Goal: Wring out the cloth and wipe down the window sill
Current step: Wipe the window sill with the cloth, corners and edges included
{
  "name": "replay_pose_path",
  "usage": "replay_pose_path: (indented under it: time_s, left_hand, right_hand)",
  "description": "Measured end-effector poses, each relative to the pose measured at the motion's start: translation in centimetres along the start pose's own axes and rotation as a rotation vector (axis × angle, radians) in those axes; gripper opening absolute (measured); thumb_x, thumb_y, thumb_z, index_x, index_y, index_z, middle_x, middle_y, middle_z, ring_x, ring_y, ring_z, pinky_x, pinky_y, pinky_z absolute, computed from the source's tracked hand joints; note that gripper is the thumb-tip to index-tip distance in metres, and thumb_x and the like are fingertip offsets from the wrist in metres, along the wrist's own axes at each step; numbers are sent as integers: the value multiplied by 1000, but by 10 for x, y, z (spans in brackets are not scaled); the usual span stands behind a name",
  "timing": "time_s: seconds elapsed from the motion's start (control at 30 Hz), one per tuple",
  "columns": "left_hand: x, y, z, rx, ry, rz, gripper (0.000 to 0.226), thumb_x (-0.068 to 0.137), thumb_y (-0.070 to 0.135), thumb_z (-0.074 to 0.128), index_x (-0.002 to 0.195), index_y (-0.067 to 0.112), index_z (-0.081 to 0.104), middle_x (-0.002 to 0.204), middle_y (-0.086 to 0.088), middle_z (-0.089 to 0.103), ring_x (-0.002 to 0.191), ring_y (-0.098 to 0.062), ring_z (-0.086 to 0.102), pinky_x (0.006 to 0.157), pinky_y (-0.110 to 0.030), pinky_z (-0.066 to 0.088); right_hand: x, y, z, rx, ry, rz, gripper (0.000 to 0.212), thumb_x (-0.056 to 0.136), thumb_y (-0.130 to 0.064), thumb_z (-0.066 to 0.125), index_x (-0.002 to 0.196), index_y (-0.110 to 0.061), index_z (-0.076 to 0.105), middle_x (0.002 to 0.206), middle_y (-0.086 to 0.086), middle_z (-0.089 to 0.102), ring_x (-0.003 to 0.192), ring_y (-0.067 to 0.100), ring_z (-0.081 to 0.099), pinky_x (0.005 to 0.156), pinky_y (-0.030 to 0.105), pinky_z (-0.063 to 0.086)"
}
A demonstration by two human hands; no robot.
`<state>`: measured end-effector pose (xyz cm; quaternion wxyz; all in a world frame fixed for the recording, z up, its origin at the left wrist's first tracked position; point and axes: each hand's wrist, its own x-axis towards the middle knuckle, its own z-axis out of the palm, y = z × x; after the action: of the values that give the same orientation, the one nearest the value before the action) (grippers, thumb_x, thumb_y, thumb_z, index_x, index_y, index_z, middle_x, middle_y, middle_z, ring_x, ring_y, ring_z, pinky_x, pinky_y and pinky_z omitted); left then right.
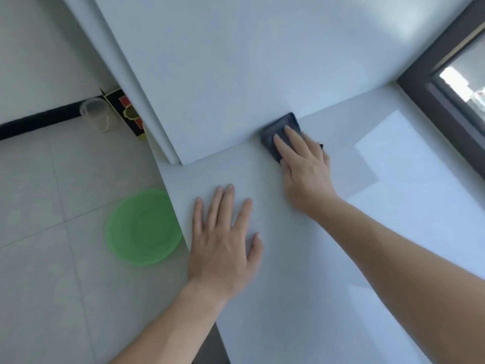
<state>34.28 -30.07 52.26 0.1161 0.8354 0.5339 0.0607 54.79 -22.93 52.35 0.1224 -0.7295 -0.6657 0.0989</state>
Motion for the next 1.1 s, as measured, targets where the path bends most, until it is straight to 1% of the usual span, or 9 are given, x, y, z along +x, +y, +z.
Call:
replay_pose_path:
  time_s: [0.13, 0.27, 0.33, 0.47, 0.53, 0.7, 0.87, 1.03, 1.1]
  left_hand:
    - [-1, -3, 2, -28, 39, 14, 61, 88, 42, 47, 142, 13, 49, 159, -18, 30, 150, -30, 21, 119, -58, 17]
    - [-1, -3, 3, -39, 46, 21, 58, 90, 39, 43, 140, 10, 50, 158, -19, 32, 150, -31, 21, 120, -57, 15]
    - [-9, -2, 2, -33, 44, -10, 57, 91, 37, 43, 141, 10, 49, 158, -19, 30, 151, -31, 18, 120, -57, 14]
    - [-49, 8, 7, -57, 42, -92, 63, 91, 37, 43, 148, 8, 41, 161, -21, 21, 152, -31, 12, 120, -57, 16]
    - [-65, 14, 10, -80, 53, -118, 65, 91, 37, 43, 148, 7, 41, 161, -21, 21, 152, -32, 12, 120, -55, 16]
    - [-74, 18, 13, -112, 59, -136, 64, 92, 36, 42, 148, 6, 41, 161, -22, 20, 152, -32, 10, 121, -54, 15]
    - [-80, 18, 14, -155, 62, -153, 65, 95, 41, 36, 150, 7, 37, 163, -19, 15, 153, -29, 4, 122, -52, 11]
    - [-86, 20, 17, -178, 64, -154, 68, 95, 44, 36, 152, 7, 33, 164, -18, 11, 153, -28, 1, 123, -51, 8]
    - [-86, 20, 17, -183, 75, -150, 68, 94, 42, 38, 152, 7, 33, 164, -18, 11, 153, -27, 1, 123, -50, 7]
  right_hand:
    - [-20, 11, -3, -56, -115, -282, 53, 98, -22, 35, 149, -34, 37, 161, -10, 27, 147, 24, 23, 119, 47, 17]
    - [4, 47, -19, -8, 12, 154, 51, 101, -19, 36, 151, -32, 33, 162, -8, 21, 146, 26, 19, 118, 46, 17]
    - [-2, 20, -10, -14, 26, 192, 52, 101, -19, 36, 151, -32, 32, 163, -8, 19, 148, 25, 15, 118, 47, 16]
    - [-47, -22, 7, -37, -150, -391, 51, 98, -22, 38, 149, -31, 39, 161, -7, 27, 148, 26, 23, 116, 43, 20]
    - [-37, -3, 3, -77, -160, -484, 51, 98, -22, 38, 148, -29, 43, 160, -4, 32, 146, 28, 29, 117, 46, 25]
    - [-8, -3, 3, 2, 12, 73, 52, 98, -20, 40, 149, -30, 38, 162, -3, 26, 148, 27, 21, 117, 52, 21]
    - [-43, -27, 11, -69, -143, -450, 52, 97, -24, 35, 147, -29, 43, 159, -4, 33, 146, 27, 28, 114, 44, 27]
    - [-25, 3, -4, 3, -8, 3, 54, 95, -25, 33, 148, -31, 42, 160, -6, 29, 147, 26, 23, 115, 54, 24]
    - [-29, -31, 6, -2, -27, -98, 53, 95, -28, 33, 147, -30, 42, 160, -6, 30, 147, 27, 22, 115, 53, 23]
